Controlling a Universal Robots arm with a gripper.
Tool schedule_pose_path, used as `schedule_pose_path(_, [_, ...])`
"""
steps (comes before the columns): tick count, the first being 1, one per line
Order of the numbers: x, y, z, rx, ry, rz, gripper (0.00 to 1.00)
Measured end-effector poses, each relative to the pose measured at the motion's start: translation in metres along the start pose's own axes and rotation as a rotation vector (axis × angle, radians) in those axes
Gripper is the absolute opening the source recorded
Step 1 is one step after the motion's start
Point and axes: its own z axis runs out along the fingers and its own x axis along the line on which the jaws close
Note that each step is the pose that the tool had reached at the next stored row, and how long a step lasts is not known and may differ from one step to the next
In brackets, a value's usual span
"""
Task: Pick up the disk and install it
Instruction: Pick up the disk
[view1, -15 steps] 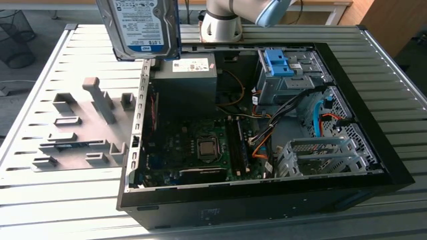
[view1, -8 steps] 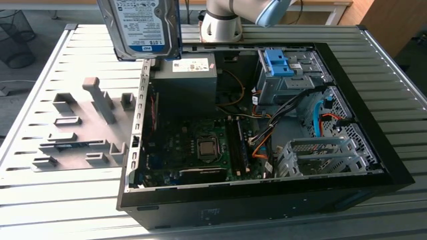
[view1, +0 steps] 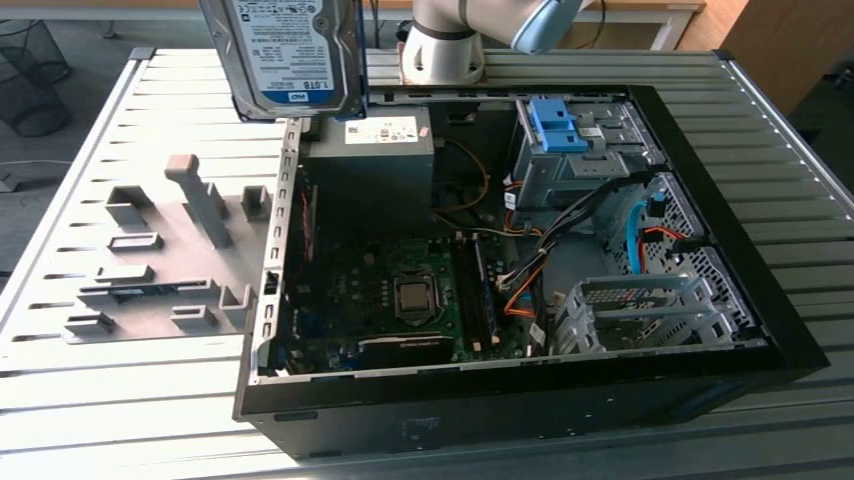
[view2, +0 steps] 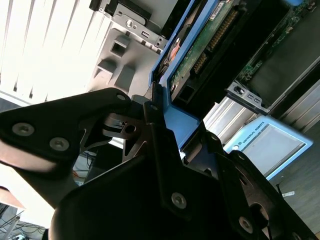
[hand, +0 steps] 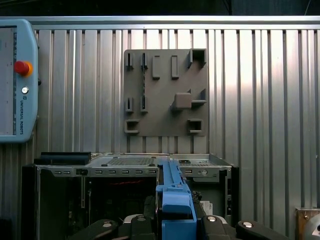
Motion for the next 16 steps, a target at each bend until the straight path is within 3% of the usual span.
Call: schedule_pose_path(16, [-0.0002, -0.0151, -0.0003, 0.0000, 0.0001, 0.000, 0.36])
